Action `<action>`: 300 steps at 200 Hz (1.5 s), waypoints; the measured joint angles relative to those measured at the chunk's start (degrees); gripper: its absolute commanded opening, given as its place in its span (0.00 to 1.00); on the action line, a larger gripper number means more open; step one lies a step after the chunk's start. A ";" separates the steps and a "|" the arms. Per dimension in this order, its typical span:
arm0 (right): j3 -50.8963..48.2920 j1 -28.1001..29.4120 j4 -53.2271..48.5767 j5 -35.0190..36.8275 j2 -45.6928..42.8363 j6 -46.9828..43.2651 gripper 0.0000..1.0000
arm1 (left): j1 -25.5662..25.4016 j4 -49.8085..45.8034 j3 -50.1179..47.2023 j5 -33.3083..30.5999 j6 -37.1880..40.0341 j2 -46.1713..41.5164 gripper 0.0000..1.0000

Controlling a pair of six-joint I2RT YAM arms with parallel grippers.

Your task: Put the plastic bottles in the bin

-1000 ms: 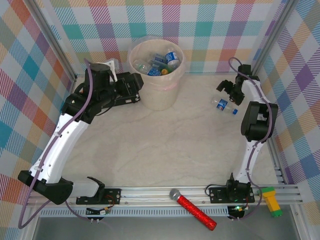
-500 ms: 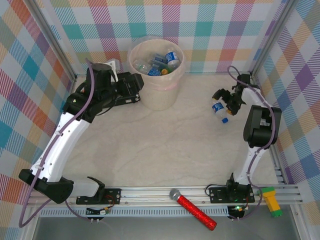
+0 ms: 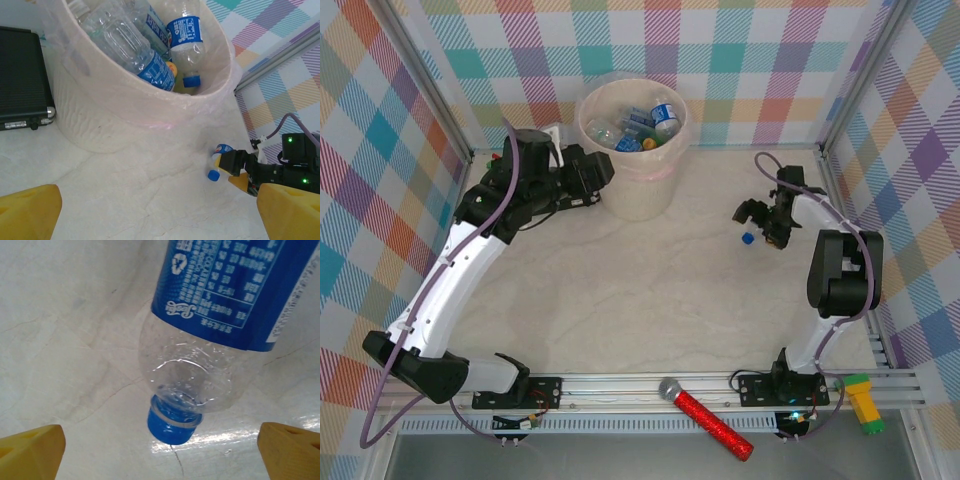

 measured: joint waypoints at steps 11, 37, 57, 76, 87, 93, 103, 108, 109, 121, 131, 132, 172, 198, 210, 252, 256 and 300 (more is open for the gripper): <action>0.00 0.00 0.50 0.90 0.17 -0.02 0.92 | -0.07 -0.04 -0.11 0.00 -0.26 -0.15 1.00; -0.02 0.13 1.62 2.80 1.09 0.48 0.87 | -0.17 -0.17 -0.13 -0.02 -0.59 -1.05 1.00; -0.02 0.55 2.23 4.20 1.68 0.81 0.84 | -0.28 -0.22 -0.13 -0.15 -0.59 -2.10 0.99; -0.02 1.05 2.60 5.44 2.58 1.14 0.79 | -0.28 -0.28 -0.13 -0.26 -0.59 -3.13 1.00; -0.02 1.53 2.71 6.29 3.43 1.18 0.75 | -0.28 -0.37 -0.13 -0.42 -0.59 -3.61 0.99; -0.02 1.77 2.71 6.67 3.87 1.29 0.74 | -0.28 -0.39 -0.13 -0.52 -0.59 -3.80 1.00; -0.02 2.25 2.67 7.54 4.63 1.49 0.72 | -0.28 -0.44 -0.13 -0.74 -0.59 -4.04 1.00; -0.02 2.49 2.67 7.91 4.83 1.51 0.71 | -0.28 -0.48 -0.15 -0.83 -0.59 -4.13 1.00; -0.02 2.51 2.67 8.00 4.87 1.55 0.71 | -0.28 -0.52 -0.13 -0.85 -0.59 -4.17 1.00; -0.02 3.13 2.69 8.96 4.98 1.68 0.66 | -0.28 -0.70 -0.20 -1.11 -0.59 -4.31 1.00; -0.02 3.56 2.89 9.68 4.96 1.79 0.61 | -0.28 -0.85 -0.20 -1.33 -0.59 -4.33 1.00; -0.02 3.61 2.91 9.81 4.98 1.75 0.60 | -0.28 -0.87 -0.20 -1.33 -0.59 -4.33 1.00; -0.02 4.55 3.37 11.47 4.96 2.45 0.49 | -0.28 -1.88 -0.57 -1.75 -0.59 -4.35 0.99; -0.13 5.14 3.63 12.55 4.96 2.40 0.39 | -0.28 -1.90 -0.57 -1.77 -0.59 -4.42 1.00; -0.63 5.38 4.09 12.74 4.68 2.45 0.27 | -0.28 -1.90 -0.57 -1.79 -0.59 -4.46 1.00; -3.04 5.84 4.31 13.55 1.49 2.21 0.20 | -0.28 -1.88 -0.57 -2.16 -0.59 -4.52 0.99; -3.23 5.84 4.31 13.60 1.14 2.21 0.19 | -0.28 -1.88 -0.57 -2.16 -0.59 -4.52 1.00; -4.20 6.49 3.56 14.01 -4.72 2.21 0.20 | -0.28 -1.81 -0.57 -2.16 -0.59 -4.52 1.00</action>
